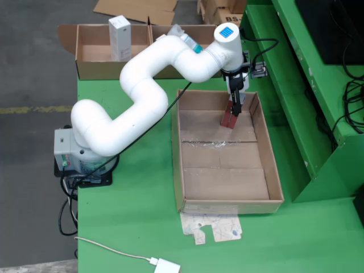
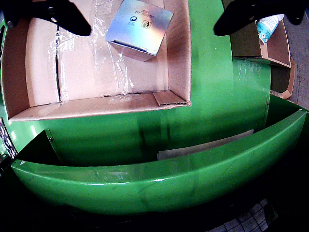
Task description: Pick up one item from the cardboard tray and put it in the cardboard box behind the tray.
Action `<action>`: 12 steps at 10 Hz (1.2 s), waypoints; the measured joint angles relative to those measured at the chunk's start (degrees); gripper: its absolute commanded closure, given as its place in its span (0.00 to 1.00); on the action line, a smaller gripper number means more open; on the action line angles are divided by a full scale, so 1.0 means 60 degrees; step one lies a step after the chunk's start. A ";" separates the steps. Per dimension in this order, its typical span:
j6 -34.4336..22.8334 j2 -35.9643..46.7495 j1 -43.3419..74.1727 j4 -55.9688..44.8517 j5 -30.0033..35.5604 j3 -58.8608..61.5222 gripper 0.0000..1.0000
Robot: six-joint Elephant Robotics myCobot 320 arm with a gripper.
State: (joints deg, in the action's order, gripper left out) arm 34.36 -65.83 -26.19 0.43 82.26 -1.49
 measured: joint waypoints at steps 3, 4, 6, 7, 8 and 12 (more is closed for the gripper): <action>0.0000 0.0000 0.0000 0.0000 0.0000 0.0000 0.80; 0.0000 0.0000 0.0000 0.0000 0.0000 0.0000 0.90; 0.0000 0.0000 0.0000 0.0000 -0.0030 0.0000 1.00; 0.0000 0.0000 0.0000 0.0000 -0.0073 0.0000 1.00; 0.0000 0.0000 0.0015 0.0000 -0.0088 0.0000 1.00; 0.0000 0.0000 0.0015 0.0000 -0.0088 0.0000 1.00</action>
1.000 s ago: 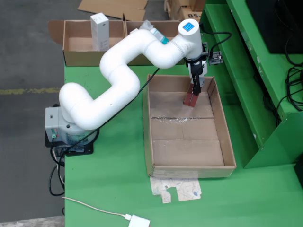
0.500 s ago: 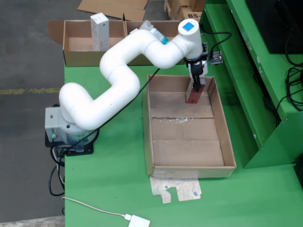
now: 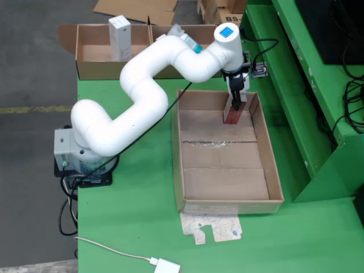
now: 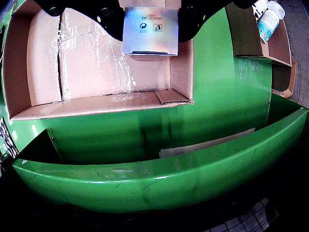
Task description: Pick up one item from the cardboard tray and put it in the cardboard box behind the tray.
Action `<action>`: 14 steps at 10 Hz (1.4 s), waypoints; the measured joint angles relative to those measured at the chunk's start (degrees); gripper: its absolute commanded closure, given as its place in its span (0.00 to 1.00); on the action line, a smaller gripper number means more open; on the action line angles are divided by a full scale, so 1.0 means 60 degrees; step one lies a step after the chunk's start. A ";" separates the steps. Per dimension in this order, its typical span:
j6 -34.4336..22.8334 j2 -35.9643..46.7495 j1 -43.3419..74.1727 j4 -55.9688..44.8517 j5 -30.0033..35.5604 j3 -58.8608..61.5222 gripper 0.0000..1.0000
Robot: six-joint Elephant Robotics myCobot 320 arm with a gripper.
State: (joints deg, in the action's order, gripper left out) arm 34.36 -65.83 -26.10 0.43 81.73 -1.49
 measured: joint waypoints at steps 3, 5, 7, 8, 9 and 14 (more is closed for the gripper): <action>0.0000 0.0000 0.0000 0.0000 0.0000 0.0000 1.00; 0.0000 0.0000 0.0000 0.0000 0.0000 0.0000 1.00; 0.0000 0.0000 0.0000 0.0000 0.0000 0.0000 1.00; 0.0000 0.0000 0.0000 0.0000 0.0000 0.0000 1.00; 0.0000 0.0000 0.0000 0.0000 0.0000 0.0000 1.00; 0.0073 0.0323 -0.0190 -0.0378 -0.0147 -0.0015 1.00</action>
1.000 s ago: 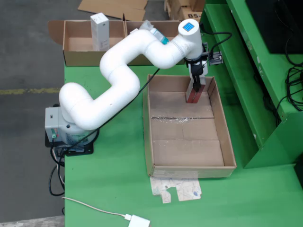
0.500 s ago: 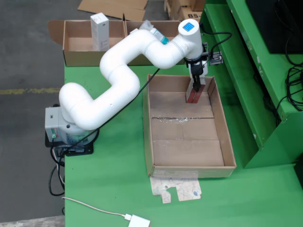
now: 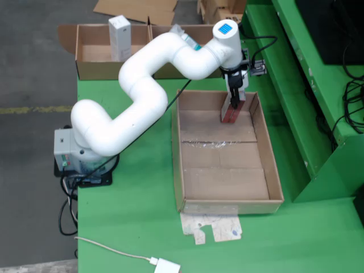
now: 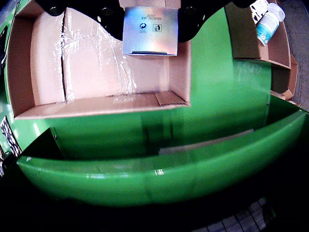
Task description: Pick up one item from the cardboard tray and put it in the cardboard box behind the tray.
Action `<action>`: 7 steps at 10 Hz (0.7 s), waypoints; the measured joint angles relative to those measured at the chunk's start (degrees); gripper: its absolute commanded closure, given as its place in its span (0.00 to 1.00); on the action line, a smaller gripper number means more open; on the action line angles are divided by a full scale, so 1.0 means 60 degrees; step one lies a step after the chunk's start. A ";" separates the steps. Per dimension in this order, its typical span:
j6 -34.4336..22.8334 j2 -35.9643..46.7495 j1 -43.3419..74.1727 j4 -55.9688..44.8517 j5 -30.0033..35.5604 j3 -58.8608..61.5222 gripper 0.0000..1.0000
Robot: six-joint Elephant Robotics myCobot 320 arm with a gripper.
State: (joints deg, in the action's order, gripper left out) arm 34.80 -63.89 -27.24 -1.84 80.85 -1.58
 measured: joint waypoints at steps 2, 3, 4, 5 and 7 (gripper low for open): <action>0.0015 0.0352 -0.0088 -0.0177 -0.0218 0.0000 1.00; 0.0015 0.0468 -0.0073 -0.0263 -0.0263 0.0000 1.00; 0.0015 0.0557 -0.0030 -0.0263 -0.0278 0.0000 1.00; 0.0000 0.0630 -0.0015 -0.0308 -0.0292 0.0000 1.00; 0.0015 0.1435 -0.0235 -0.0688 -0.0468 -0.0028 1.00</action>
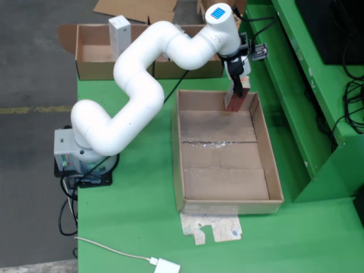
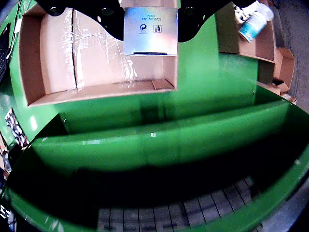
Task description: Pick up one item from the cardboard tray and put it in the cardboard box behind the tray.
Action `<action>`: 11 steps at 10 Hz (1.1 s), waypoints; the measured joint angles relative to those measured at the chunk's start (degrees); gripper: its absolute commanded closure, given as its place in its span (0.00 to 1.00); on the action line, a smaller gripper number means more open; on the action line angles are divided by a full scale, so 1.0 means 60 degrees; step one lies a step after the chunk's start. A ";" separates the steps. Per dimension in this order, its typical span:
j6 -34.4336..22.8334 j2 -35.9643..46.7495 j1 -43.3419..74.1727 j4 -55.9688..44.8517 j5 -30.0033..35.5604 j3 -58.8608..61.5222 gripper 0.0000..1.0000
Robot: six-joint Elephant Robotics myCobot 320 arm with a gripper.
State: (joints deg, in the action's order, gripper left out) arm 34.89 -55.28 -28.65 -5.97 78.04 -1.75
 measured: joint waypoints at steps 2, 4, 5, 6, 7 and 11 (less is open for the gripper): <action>0.0087 0.0792 -0.0322 -0.0337 -0.0438 0.0000 1.00; 0.0087 0.0893 -0.0410 -0.0293 -0.0527 0.0015 1.00; 0.0015 0.1025 -0.0688 0.0058 -0.0923 0.0015 1.00; -0.0015 0.1172 -0.0835 0.0468 -0.1142 0.0015 1.00; -0.0382 0.1187 -0.1068 0.0982 -0.1728 0.0015 1.00; -0.1422 0.0410 -0.1655 0.2942 -0.2988 0.0000 1.00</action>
State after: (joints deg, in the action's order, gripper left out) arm 26.36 -52.82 -38.58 11.68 60.11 -1.75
